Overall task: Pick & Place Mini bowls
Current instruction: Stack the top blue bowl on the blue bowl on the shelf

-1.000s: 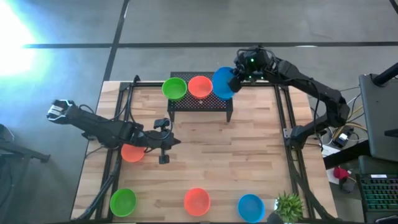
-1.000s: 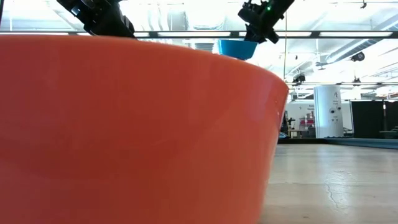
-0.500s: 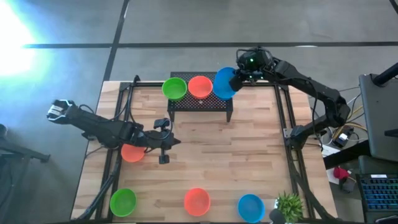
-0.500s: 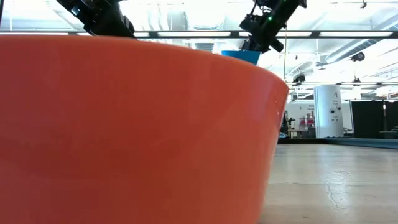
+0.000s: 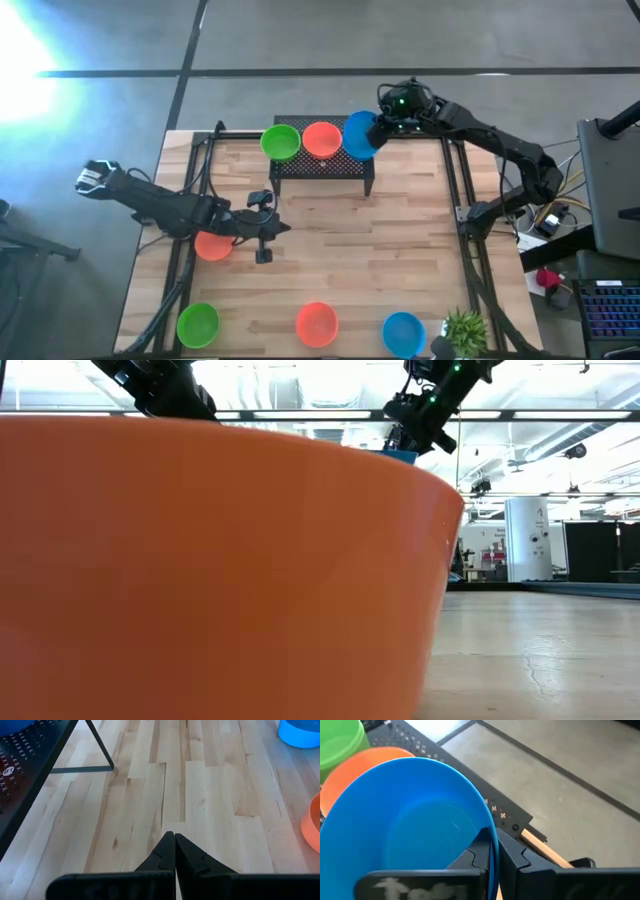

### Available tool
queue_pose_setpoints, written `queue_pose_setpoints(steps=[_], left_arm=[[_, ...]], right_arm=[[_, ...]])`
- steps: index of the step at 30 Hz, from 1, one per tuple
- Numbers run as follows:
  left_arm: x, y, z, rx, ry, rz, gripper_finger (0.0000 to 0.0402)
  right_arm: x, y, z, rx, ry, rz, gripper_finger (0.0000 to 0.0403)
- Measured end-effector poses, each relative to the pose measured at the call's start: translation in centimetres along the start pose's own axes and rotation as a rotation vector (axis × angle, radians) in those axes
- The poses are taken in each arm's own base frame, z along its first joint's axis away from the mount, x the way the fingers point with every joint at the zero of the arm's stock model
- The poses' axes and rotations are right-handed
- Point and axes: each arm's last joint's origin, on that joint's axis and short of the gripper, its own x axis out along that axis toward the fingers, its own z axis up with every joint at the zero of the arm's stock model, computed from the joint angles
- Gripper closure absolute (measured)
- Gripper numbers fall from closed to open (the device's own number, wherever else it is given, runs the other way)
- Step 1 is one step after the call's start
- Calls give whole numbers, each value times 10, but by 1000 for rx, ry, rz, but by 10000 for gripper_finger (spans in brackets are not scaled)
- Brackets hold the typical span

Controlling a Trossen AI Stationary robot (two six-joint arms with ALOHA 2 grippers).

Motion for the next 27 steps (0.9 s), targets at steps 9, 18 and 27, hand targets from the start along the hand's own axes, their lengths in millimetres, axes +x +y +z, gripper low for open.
queue_pose_setpoints(steps=[9,18,27], left_arm=[[0,0,0,3,0,0,402],[0,0,0,3,0,1,402],[0,0,0,3,0,1,402]], right_arm=[[9,-1,-12,-3,44,-8,390],[9,-1,-10,5,19,-3,389],[9,-1,-10,-7,19,-3,389]])
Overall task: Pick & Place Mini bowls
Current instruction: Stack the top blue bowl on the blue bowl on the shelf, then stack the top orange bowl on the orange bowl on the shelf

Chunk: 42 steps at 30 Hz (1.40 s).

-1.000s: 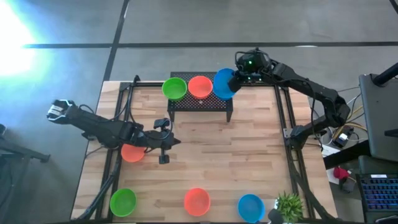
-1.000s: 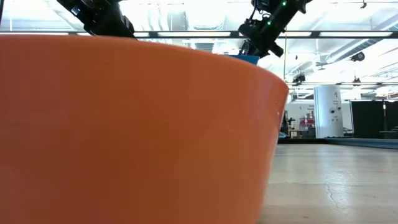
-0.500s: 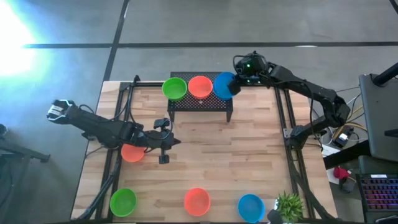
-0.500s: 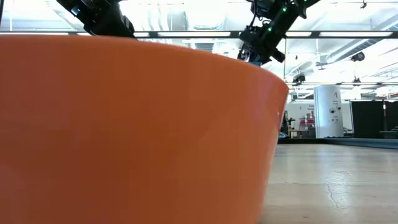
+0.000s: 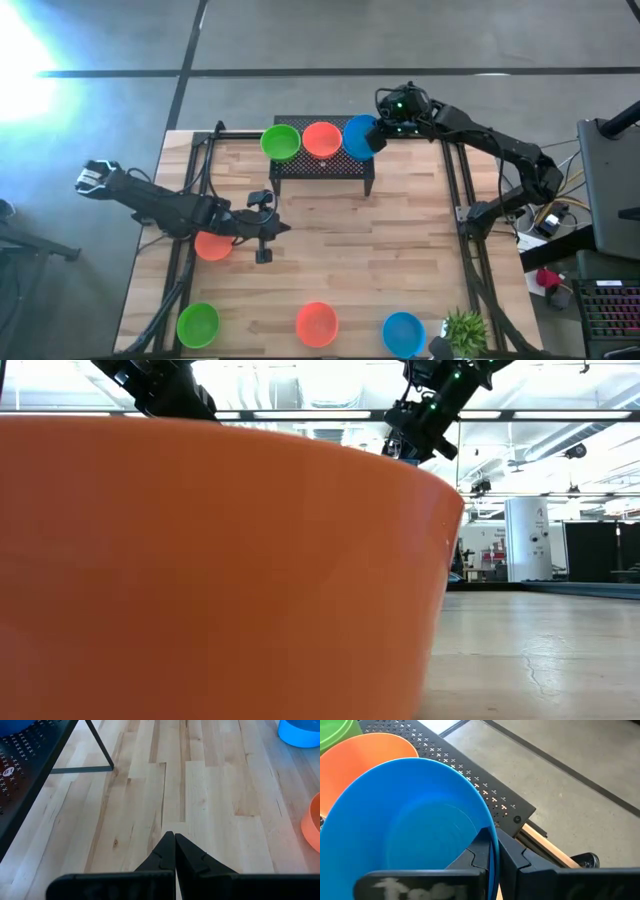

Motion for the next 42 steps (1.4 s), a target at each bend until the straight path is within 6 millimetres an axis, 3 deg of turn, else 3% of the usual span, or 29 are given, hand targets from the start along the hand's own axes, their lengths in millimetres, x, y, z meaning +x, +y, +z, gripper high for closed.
queue_pose_setpoints(steps=[7,24,42], left_arm=[[0,0,0,0,0,0,402],[0,0,0,-2,0,0,402],[0,0,0,-3,1,-1,402]], right_arm=[[0,0,0,-10,0,0,382],[0,0,0,-5,-3,1,291],[-4,0,2,13,-18,3,301]])
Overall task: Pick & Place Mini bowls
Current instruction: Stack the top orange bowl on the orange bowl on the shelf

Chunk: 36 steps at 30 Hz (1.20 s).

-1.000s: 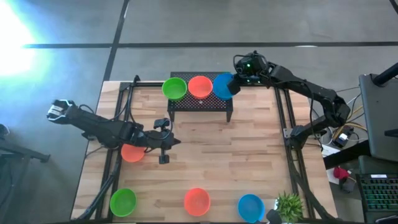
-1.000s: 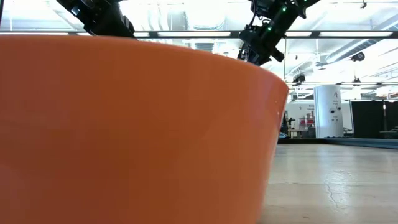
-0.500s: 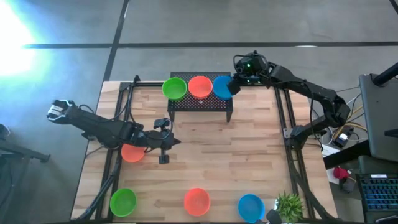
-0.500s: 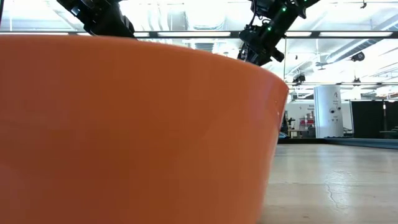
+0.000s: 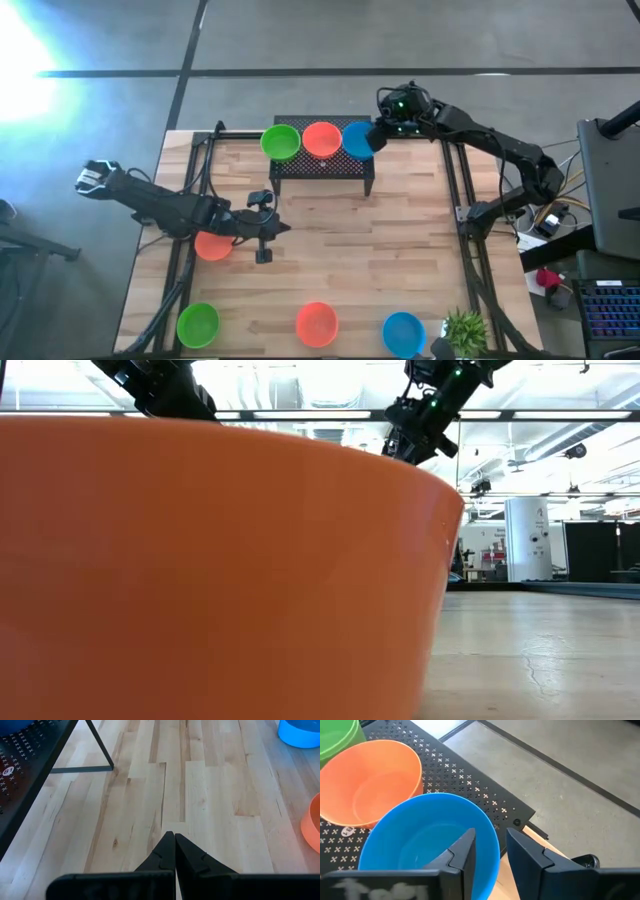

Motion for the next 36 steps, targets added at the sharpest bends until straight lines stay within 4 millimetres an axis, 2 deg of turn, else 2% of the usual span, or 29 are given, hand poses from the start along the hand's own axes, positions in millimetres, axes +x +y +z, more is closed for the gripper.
queue_pose_setpoints(steps=[5,9,14,20,27,36], left_arm=[[0,0,0,0,0,0,402],[0,0,0,0,0,0,402],[0,0,0,2,-1,0,402],[-1,-5,2,3,-29,-23,402],[-6,-30,1,51,-64,-115,402],[14,-79,-10,137,-48,-217,402]], right_arm=[[-19,0,9,-4,-36,9,327],[-42,7,11,-31,-88,43,355],[-72,32,4,-117,-147,137,390],[-96,69,-16,-230,-161,277,394],[-121,105,-45,-340,-150,405,394],[-148,142,-79,-461,-105,582,394]])
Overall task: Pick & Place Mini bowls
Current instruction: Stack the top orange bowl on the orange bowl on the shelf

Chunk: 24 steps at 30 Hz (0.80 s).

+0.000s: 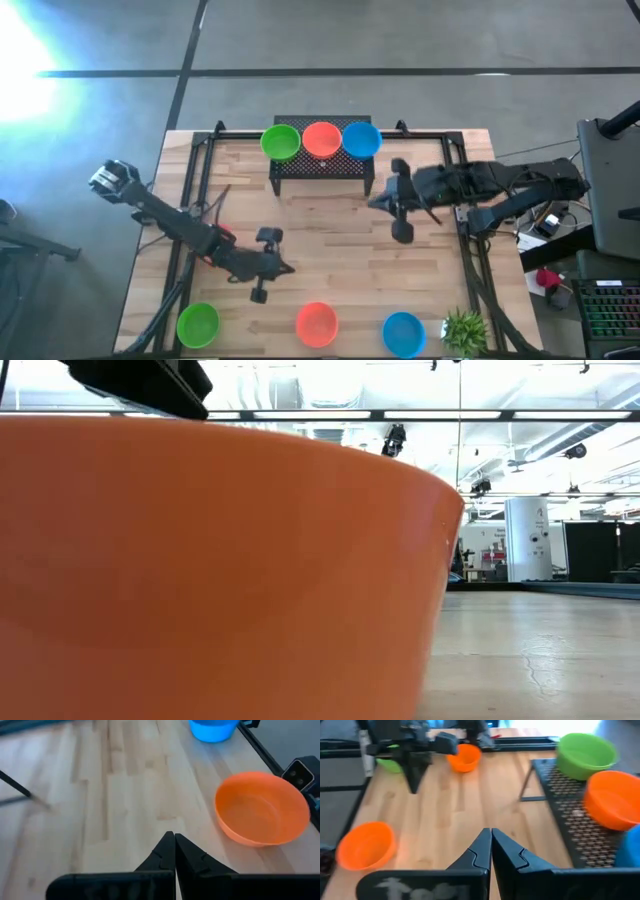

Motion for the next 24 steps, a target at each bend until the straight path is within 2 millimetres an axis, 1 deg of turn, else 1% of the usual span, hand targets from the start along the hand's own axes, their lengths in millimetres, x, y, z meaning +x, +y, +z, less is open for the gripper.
queue_pose_setpoints(steps=[4,10,15,19,24], left_arm=[[4,-8,-5,-121,61,-5,402],[-3,-11,-19,-340,197,38,402],[-8,-8,-31,-536,300,118,402],[-14,-4,-41,-696,388,220,402],[-25,2,-52,-823,482,346,402]], right_arm=[[-1,18,-6,-3,3,27,394],[-1,35,-17,-21,23,51,394],[1,44,-25,-47,41,79,394],[0,48,-25,-52,30,97,394],[1,48,-26,-56,34,100,394]])
